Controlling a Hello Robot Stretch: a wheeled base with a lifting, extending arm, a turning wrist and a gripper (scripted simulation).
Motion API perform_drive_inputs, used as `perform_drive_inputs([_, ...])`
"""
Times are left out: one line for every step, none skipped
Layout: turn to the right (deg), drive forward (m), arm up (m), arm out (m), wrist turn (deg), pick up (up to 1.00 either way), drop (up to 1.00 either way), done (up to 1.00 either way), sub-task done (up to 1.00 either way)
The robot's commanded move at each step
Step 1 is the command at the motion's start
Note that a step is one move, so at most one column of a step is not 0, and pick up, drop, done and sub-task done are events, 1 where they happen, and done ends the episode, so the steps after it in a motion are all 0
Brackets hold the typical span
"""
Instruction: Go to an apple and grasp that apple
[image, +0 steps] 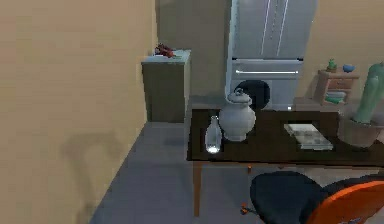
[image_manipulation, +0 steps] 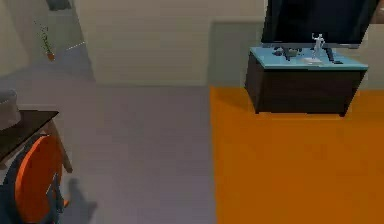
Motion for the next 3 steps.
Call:
perform_drive_inputs([0.0,0.40,0.00,0.00,0.0,0.00,0.00,0.00,0.00])
perform_drive_inputs([-27.0,0.00,0.00,0.00,0.0,0.00,0.00,0.00,0.00])
perform_drive_inputs([-3.0,0.00,0.00,0.00,0.0,0.00,0.00,0.00,0.00])
